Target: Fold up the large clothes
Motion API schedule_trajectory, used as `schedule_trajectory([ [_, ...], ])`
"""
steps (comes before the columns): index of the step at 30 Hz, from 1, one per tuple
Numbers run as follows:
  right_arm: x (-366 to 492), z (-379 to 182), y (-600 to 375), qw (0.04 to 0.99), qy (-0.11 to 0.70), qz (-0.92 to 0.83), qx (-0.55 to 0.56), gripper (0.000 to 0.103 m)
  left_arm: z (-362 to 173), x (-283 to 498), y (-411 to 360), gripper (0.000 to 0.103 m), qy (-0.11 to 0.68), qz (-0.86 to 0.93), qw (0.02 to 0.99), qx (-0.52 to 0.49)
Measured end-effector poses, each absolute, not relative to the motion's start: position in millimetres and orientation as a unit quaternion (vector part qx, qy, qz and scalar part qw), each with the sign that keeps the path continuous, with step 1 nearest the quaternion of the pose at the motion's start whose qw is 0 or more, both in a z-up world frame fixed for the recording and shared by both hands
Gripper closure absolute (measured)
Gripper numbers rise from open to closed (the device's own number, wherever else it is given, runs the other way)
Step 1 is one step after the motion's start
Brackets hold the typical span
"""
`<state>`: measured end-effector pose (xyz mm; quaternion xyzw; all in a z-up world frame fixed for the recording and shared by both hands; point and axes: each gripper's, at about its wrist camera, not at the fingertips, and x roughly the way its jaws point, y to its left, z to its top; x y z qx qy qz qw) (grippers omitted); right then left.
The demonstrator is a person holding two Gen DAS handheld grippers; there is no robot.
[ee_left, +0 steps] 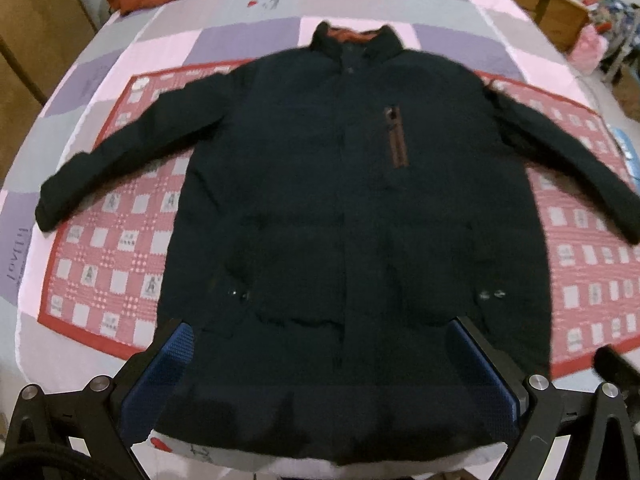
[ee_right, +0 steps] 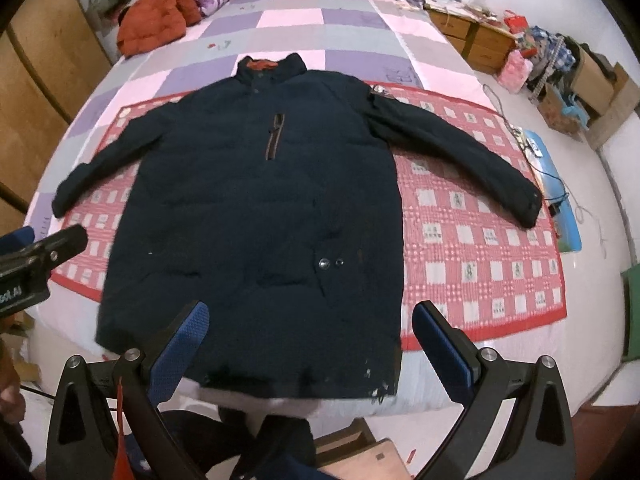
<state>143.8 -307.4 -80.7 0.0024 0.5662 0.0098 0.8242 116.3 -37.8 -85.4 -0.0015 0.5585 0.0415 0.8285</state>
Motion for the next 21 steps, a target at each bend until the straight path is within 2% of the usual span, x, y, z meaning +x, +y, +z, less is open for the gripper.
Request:
schedule_trajectory([
  [3, 163.1, -107.9, -314.0, 0.83, 0.558, 0.002, -0.003, 0.0, -112.9, 127.5, -27.8, 0.0, 0.554, 0.052, 0.831, 0.004],
  [11, 206.7, -209.2, -312.1, 0.852, 0.519, 0.021, -0.067, 0.0, -233.9, 179.0, 27.3, 0.0, 0.562, 0.074, 0.824, -0.019],
  [15, 250.8, -267.6, -310.4, 0.854, 0.513, 0.016, -0.085, 0.0, -286.1, 218.4, 55.7, 0.0, 0.551, 0.085, 0.83, -0.016],
  [21, 337.2, -322.0, -276.7, 0.875, 0.473, 0.041, -0.099, 0.0, -341.3, 294.5, 67.5, 0.0, 0.53, 0.071, 0.845, 0.02],
])
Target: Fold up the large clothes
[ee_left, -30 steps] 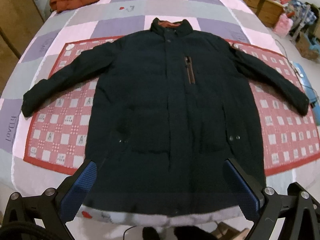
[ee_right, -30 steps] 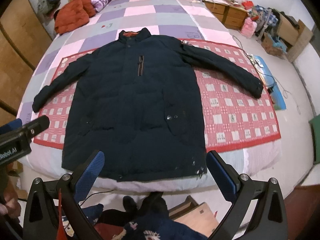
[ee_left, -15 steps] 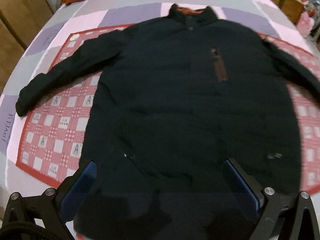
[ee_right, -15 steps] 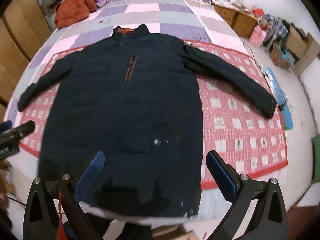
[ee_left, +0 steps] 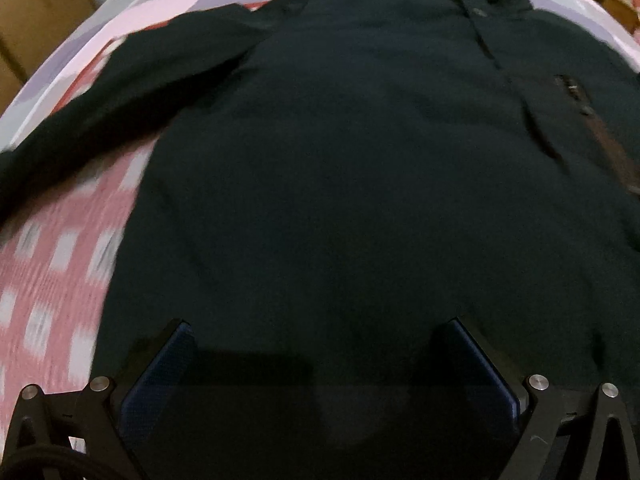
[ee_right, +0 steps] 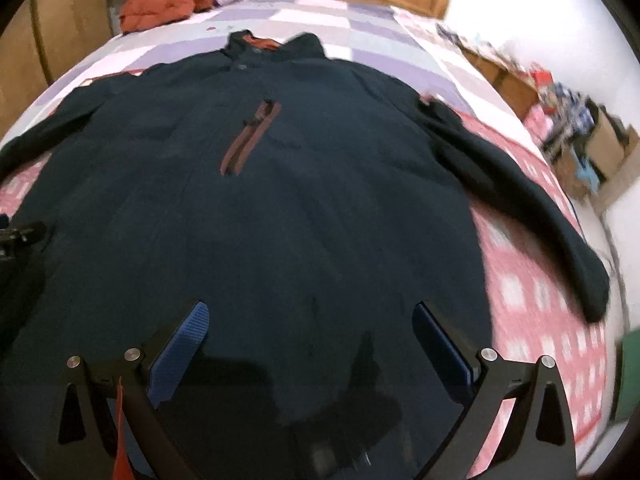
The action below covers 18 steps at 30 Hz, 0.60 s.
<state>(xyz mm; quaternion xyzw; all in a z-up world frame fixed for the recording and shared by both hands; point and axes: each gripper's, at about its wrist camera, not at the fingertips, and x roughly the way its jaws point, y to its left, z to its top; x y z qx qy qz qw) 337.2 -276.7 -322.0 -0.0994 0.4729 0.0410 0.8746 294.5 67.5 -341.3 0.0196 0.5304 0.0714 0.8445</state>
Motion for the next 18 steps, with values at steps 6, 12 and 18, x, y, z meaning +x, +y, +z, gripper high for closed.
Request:
schedule_trajectory([
  [6, 384.6, -363.9, -281.6, 0.877, 0.451, 0.101, -0.134, 0.0, -363.3, 330.4, 113.0, 0.0, 0.476, 0.067, 0.877, 0.019],
  [12, 375.0, -362.3, -416.5, 0.879, 0.47, -0.047, -0.07, 0.0, -367.8, 311.2, 175.2, 0.0, 0.476, 0.112, 0.872, 0.015],
  [18, 351.3, -346.2, -457.4, 0.865, 0.474, -0.139, -0.089, 0.0, -361.9, 290.4, 181.5, 0.0, 0.492, 0.134, 0.86, 0.021],
])
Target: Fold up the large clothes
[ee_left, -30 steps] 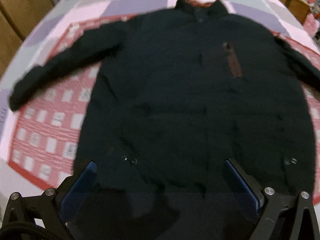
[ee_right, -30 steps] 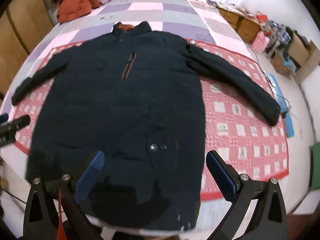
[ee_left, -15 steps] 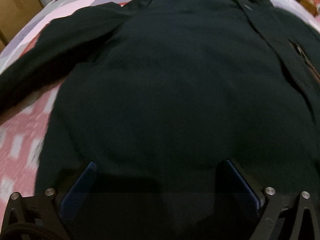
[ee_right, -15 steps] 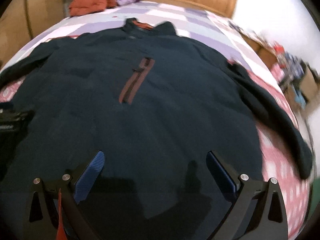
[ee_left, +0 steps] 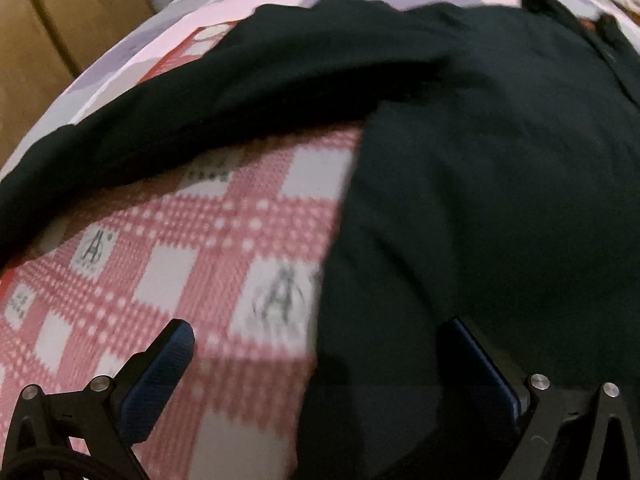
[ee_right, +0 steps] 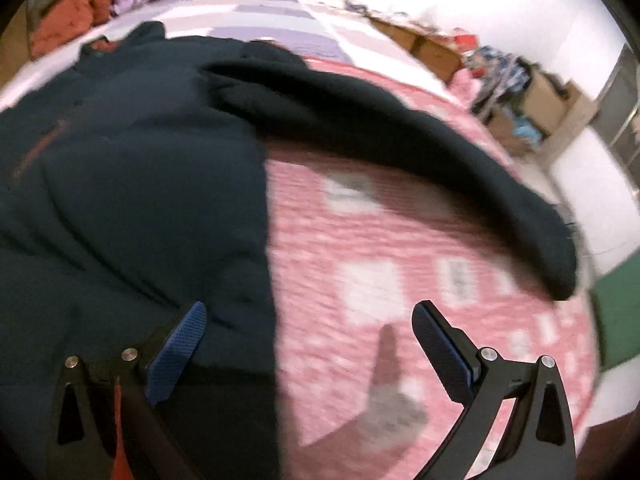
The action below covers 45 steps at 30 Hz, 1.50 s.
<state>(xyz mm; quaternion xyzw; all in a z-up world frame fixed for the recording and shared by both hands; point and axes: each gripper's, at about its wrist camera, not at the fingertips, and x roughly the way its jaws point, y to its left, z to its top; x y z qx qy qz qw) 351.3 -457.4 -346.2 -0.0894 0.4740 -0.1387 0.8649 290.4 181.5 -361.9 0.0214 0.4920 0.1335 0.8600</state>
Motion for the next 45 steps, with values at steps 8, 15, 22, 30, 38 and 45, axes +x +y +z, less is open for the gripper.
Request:
schedule_trajectory([
  [8, 240.4, -349.1, -321.9, 0.869, 0.466, 0.06, -0.154, 0.0, -355.5, 173.2, 115.5, 0.0, 0.504, 0.058, 0.859, 0.072],
  [15, 181.2, -349.4, -429.6, 0.857, 0.504, -0.079, -0.073, 0.0, -348.2, 123.0, 152.4, 0.0, 0.501, 0.102, 0.858, 0.056],
  [22, 138.1, -327.4, -455.5, 0.83, 0.534, -0.145, -0.067, 0.0, -345.4, 80.2, 172.8, 0.0, 0.519, 0.142, 0.841, 0.055],
  [30, 73.2, -353.8, -448.9, 0.806, 0.572, -0.146, -0.045, 0.0, -343.4, 34.1, 194.3, 0.0, 0.535, 0.179, 0.824, 0.062],
  [38, 78.6, -342.7, -429.1, 0.808, 0.576, -0.107, -0.067, 0.0, -333.6, 55.1, 183.6, 0.001, 0.517, 0.157, 0.839, 0.055],
  [45, 61.8, -335.1, -443.8, 0.789, 0.593, -0.147, -0.06, 0.0, -334.8, 51.3, 192.0, 0.001, 0.531, 0.181, 0.827, 0.047],
])
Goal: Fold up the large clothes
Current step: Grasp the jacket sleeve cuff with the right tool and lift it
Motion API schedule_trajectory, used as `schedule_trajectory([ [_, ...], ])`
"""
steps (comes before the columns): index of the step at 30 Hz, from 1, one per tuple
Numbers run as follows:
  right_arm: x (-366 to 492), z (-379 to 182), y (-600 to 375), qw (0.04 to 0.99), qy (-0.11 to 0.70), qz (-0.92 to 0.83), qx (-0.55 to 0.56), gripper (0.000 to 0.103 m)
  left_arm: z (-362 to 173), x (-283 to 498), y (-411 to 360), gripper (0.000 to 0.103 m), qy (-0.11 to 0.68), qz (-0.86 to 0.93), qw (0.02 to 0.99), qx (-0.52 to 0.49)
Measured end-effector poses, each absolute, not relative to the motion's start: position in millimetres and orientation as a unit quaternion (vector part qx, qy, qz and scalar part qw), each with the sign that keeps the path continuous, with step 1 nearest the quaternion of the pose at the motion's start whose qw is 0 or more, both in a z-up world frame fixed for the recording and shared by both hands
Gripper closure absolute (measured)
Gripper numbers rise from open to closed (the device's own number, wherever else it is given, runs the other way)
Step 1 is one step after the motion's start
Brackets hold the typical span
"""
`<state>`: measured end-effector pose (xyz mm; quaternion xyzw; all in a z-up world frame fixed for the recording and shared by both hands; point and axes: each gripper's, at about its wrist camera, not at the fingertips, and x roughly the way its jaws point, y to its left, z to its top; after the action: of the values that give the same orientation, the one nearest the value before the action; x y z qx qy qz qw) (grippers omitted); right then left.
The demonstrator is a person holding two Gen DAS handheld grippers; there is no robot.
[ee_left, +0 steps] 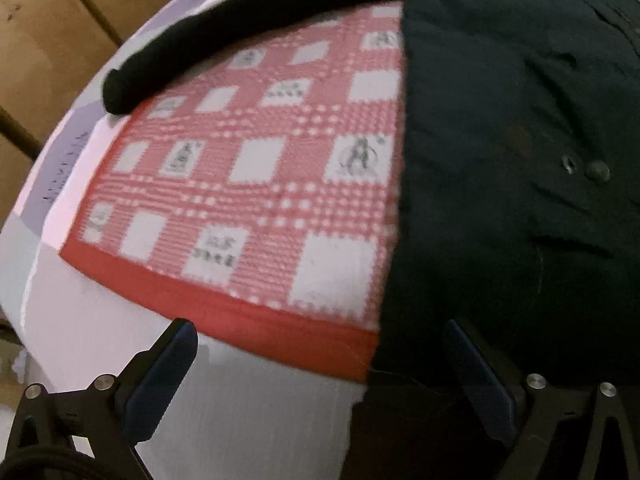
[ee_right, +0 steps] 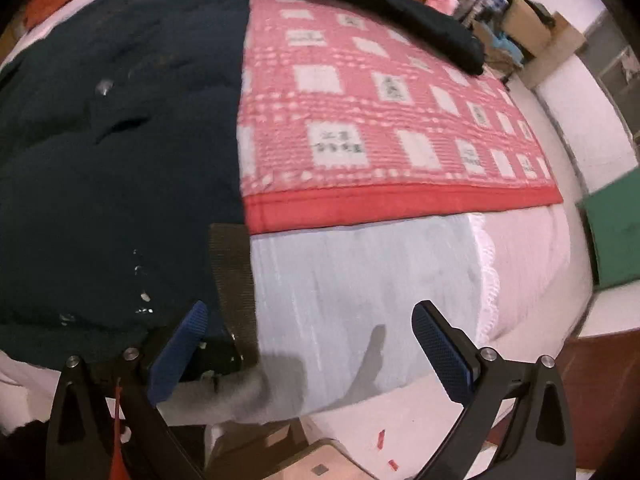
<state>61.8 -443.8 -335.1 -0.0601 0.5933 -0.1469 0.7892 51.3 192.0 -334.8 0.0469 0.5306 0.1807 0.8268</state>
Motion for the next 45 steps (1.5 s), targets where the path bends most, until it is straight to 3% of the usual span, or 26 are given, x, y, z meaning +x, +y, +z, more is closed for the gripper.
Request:
schedule_trajectory([
  [5, 131.3, -314.5, -417.3, 0.836, 0.535, -0.106, -0.059, 0.0, -312.5, 115.8, 170.4, 0.001, 0.48, 0.153, 0.863, 0.035],
  [11, 312.3, -321.9, -365.9, 0.886, 0.459, -0.023, -0.07, 0.0, -304.2, 251.2, 123.9, 0.001, 0.416, 0.095, 0.904, 0.017],
  [18, 443.3, -343.9, -342.9, 0.883, 0.459, -0.004, -0.103, 0.0, -317.0, 355.8, 51.9, 0.001, 0.394, 0.062, 0.916, 0.038],
  [26, 408.5, -337.8, -475.4, 0.869, 0.469, -0.149, -0.056, 0.0, -369.0, 393.0, 19.5, 0.0, 0.434, 0.079, 0.895, 0.062],
  [37, 322.7, -297.2, -685.7, 0.814, 0.422, -0.346, 0.198, 0.0, -375.0, 385.4, 17.9, 0.0, 0.415, 0.086, 0.904, 0.059],
  [45, 351.9, -345.1, -744.3, 0.743, 0.406, -0.346, 0.404, 0.0, -375.1, 385.3, 19.2, 0.0, 0.412, 0.091, 0.904, 0.066],
])
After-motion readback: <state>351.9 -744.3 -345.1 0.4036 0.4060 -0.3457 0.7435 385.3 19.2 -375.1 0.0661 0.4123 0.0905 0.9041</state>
